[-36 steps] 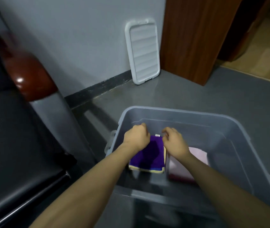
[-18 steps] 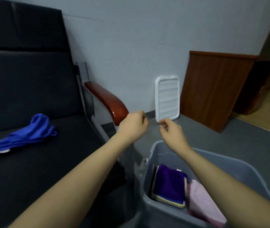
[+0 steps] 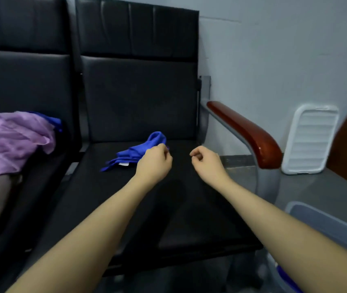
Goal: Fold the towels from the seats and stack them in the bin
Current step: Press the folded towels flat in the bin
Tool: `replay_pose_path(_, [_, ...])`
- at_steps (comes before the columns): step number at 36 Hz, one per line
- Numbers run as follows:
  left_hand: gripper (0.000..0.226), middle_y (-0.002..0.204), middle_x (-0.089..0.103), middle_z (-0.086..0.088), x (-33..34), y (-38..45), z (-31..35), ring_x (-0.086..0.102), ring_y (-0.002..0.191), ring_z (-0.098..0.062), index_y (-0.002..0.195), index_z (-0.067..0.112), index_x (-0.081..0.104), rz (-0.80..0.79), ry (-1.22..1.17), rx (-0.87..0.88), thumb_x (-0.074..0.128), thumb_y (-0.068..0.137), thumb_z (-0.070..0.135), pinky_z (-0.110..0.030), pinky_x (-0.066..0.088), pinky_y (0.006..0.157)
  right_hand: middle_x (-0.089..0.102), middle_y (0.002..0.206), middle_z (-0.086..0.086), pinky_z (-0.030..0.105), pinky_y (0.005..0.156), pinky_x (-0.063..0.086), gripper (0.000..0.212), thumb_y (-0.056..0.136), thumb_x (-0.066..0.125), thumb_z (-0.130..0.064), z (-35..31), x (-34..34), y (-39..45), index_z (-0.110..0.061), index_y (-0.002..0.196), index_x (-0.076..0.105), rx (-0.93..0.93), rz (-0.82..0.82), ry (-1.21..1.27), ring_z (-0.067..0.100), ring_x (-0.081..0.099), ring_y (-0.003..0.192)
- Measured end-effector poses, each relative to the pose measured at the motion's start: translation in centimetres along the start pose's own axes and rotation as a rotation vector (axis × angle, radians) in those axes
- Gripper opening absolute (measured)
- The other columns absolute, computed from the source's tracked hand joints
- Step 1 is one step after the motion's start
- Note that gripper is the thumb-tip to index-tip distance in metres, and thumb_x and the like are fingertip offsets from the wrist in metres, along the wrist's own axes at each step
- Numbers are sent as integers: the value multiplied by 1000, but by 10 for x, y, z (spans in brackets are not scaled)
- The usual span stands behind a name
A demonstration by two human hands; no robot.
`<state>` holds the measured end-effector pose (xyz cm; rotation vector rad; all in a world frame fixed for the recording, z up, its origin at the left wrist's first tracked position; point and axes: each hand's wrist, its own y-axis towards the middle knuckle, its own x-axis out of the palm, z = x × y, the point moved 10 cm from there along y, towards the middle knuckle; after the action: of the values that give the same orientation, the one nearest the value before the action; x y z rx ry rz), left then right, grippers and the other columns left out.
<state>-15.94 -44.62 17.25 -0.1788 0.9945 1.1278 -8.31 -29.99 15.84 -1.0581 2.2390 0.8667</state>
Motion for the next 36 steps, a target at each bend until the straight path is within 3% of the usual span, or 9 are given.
replay_pose_path(4, [16, 95, 61, -14, 5, 14, -62, 58, 90, -33, 86, 3, 53, -51, 119, -118, 43, 90, 15, -33, 42, 69, 61, 86, -3, 32, 75, 49, 14, 91, 50, -13, -11, 54, 22, -21, 95, 61, -2, -90, 20, 15, 58, 79])
replay_pose_path(6, [19, 108, 59, -13, 8, 20, -86, 55, 103, -33, 98, 5, 58, -81, 207, -124, 45, 89, 16, -38, 43, 82, 63, 92, -1, 31, 77, 48, 15, 91, 51, -12, -16, 81, 33, -18, 99, 63, -24, -148, 12, 15, 57, 83])
replay_pose_path(9, [34, 127, 49, -8, 15, 28, -117, 43, 122, -29, 123, 10, 52, -133, 336, -132, 47, 92, 22, -40, 32, 100, 63, 112, 2, 33, 91, 47, 23, 91, 52, -12, -23, 117, 43, -15, 111, 62, -92, -249, -45, 16, 57, 97])
replay_pose_path(13, [44, 140, 39, -4, 20, 41, -151, 34, 131, -26, 134, 14, 43, -147, 381, -139, 49, 92, 26, -41, 25, 107, 43, 144, 1, 39, 107, 33, 40, 94, 50, -17, -35, 160, 54, -17, 134, 48, -240, -392, -261, 23, 42, 129])
replay_pose_path(17, [41, 138, 42, -5, 29, 46, -169, 37, 130, -25, 131, 13, 44, -182, 369, -184, 48, 94, 29, -41, 24, 107, 18, 158, 0, 42, 112, 23, 56, 97, 47, -22, -33, 177, 65, -18, 149, 25, -241, -442, -370, 26, 29, 138])
replay_pose_path(22, [29, 123, 49, -5, 31, 51, -170, 46, 116, -25, 119, 12, 51, -174, 466, -129, 45, 95, 28, -39, 28, 101, 39, 146, 5, 42, 109, 23, 59, 98, 44, -33, -17, 186, 74, -16, 150, 19, -163, -415, -473, 29, 33, 132])
replay_pose_path(26, [28, 121, 50, -5, 35, 43, -158, 45, 116, -26, 117, 11, 51, -197, 545, -52, 42, 98, 29, -37, 32, 96, 50, 134, -1, 38, 97, 28, 45, 96, 46, -39, -21, 176, 70, -20, 137, 39, -267, -305, -600, 24, 41, 120])
replay_pose_path(31, [36, 112, 55, 0, 34, 25, -139, 46, 108, -24, 108, 15, 57, -168, 557, -37, 39, 97, 44, -36, 28, 94, 56, 123, -7, 34, 88, 26, 34, 96, 45, -44, -20, 160, 52, -26, 124, 53, -323, -252, -626, 18, 45, 112])
replay_pose_path(36, [38, 108, 55, 1, 32, 3, -122, 45, 103, -24, 104, 16, 60, -147, 557, -24, 36, 98, 45, -35, 26, 90, 62, 103, -7, 35, 85, 25, 41, 93, 40, -59, -22, 142, 28, -25, 104, 62, -342, -216, -673, 16, 47, 103])
